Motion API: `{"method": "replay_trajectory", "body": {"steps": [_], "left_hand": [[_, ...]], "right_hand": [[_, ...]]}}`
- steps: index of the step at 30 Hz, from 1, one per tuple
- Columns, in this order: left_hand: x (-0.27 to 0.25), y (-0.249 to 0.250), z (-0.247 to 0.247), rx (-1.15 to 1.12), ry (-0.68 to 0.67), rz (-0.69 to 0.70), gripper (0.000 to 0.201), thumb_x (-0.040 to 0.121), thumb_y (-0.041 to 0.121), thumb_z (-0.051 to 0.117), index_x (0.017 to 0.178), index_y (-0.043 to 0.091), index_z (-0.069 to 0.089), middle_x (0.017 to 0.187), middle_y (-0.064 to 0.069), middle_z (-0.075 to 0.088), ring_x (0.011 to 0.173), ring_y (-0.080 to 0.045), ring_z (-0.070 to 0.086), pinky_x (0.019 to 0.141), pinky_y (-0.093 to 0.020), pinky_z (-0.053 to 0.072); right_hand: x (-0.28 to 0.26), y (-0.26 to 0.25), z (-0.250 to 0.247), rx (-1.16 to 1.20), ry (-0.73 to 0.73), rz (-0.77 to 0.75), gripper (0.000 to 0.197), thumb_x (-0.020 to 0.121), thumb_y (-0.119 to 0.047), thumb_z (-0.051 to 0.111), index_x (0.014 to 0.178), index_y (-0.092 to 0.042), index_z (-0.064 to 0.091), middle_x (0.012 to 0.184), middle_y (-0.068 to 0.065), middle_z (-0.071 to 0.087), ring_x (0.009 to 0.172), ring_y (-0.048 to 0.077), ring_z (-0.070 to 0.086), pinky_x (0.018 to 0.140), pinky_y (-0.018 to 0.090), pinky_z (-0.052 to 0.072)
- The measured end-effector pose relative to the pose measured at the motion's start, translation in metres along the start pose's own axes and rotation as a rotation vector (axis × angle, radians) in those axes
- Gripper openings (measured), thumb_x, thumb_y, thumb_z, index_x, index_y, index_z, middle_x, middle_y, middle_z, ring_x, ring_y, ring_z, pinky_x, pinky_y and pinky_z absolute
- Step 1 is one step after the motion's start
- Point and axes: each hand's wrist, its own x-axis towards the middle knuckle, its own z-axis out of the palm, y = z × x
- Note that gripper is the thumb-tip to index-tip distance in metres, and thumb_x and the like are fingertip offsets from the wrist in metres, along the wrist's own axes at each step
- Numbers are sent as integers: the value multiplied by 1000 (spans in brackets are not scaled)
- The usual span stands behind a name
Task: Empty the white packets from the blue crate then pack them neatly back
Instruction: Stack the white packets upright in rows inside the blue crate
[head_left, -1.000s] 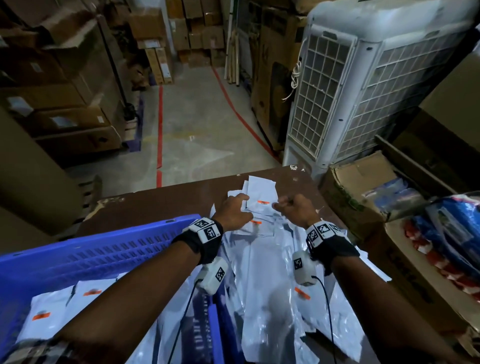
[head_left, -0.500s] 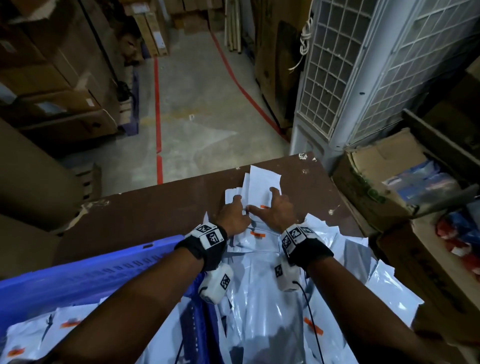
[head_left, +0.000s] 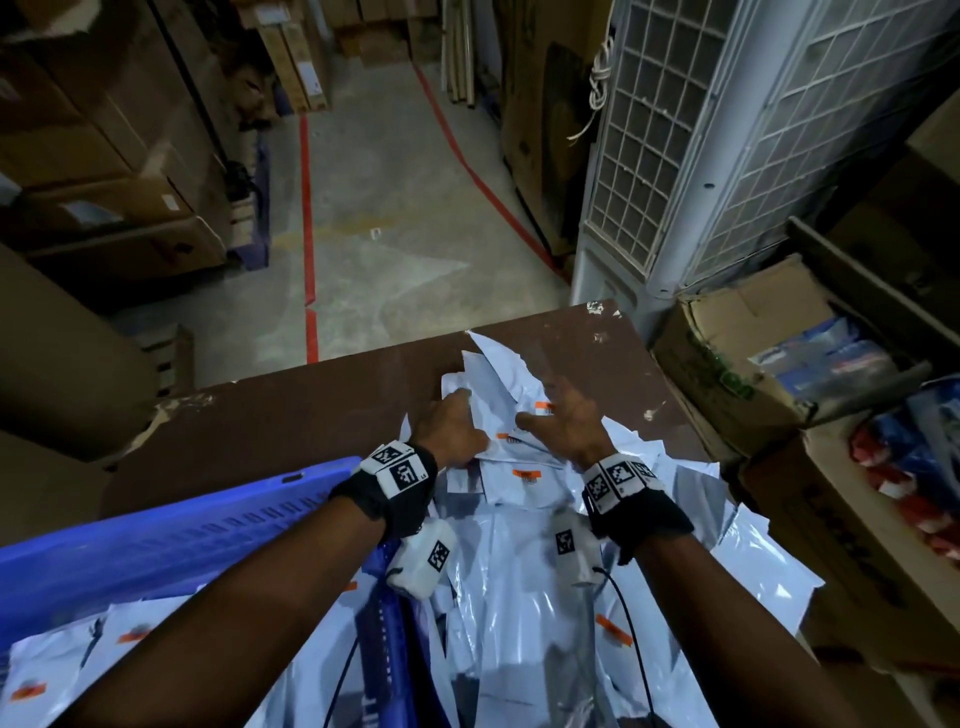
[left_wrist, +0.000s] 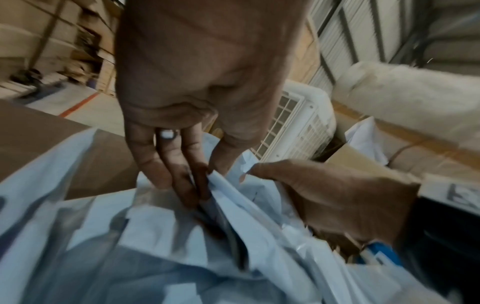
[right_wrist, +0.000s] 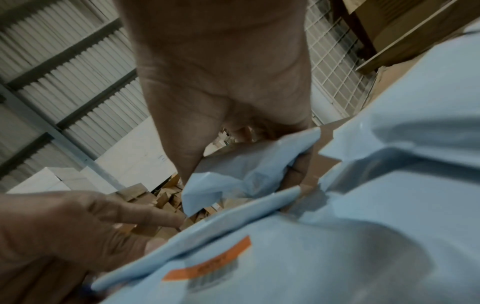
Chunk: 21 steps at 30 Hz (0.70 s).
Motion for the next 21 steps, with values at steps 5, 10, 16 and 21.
{"method": "replay_trajectory", "body": {"steps": [5,10,16,21], "left_hand": [[-41,17,-2,246,-148,76,48,82,20,69,128,17,57,127,-7,60,110,-24,61,87,-29,51],[-82,39,3,326,-278,103,48,84,21,67,130,21,51,130,-3,55,98,-22,64,79,-33,55],[-116,52,36,103,-647,26,56,93,8,49,143,13,27,86,-7,76,64,-19,69,62,-25,49],[-122,64,35,473,-337,318,26,83,15,55,106,12,67,105,-12,70,96,-30,68,79,-36,58]], "right_hand": [[-38,5,-18,15,4,-19,57,81,-30,78,130,-15,53,123,3,62,114,24,59,89,30,46],[-88,20,-29,16,3,-2,56,80,-31,80,127,-18,54,112,0,62,110,22,59,85,25,41],[-137,47,-44,90,13,39,52,78,-24,82,122,-25,54,98,-5,63,88,11,60,76,19,43],[-165,73,-61,13,-42,76,77,67,-16,90,131,-29,49,103,0,62,82,10,63,74,14,47]]}}
